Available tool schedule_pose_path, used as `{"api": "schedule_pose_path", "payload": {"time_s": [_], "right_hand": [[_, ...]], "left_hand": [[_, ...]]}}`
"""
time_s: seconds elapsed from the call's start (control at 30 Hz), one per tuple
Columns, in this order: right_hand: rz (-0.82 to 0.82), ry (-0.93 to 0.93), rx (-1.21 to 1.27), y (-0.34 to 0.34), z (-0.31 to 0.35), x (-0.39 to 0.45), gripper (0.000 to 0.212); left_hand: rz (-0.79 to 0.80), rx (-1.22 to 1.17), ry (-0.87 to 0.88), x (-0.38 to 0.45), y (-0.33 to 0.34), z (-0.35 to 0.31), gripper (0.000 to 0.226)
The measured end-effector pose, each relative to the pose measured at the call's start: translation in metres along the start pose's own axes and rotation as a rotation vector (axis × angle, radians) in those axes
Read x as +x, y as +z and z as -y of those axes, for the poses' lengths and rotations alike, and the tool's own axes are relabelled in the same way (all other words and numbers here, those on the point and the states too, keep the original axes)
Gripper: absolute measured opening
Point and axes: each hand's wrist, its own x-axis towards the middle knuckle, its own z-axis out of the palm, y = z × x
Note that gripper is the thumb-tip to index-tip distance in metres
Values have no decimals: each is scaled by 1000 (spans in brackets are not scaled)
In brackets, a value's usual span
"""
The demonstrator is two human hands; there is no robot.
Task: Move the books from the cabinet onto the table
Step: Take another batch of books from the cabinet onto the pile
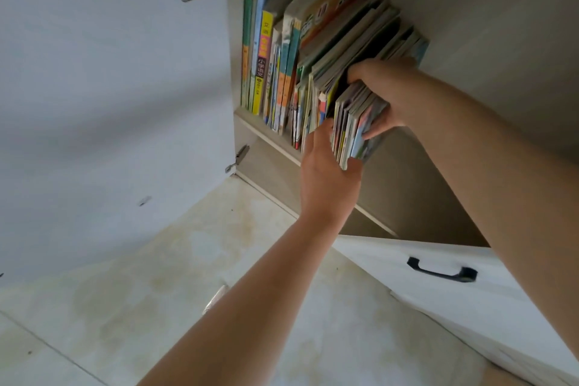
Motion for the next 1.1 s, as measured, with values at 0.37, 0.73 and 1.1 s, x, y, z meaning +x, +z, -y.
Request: {"api": "schedule_pose_path", "payload": {"time_s": [0.37,0.73,1.1], "right_hand": [[-42,-16,214,-28,-34,2,58],[-159,31,214,-35,-53,-4,61],[-153,-12,184,-38,-53,-4,51]], "left_hand": [[-18,80,131,-24,28,14,61],[5,114,203,-20,35,20,56],[-47,41,136,-9,43,22,80]]}}
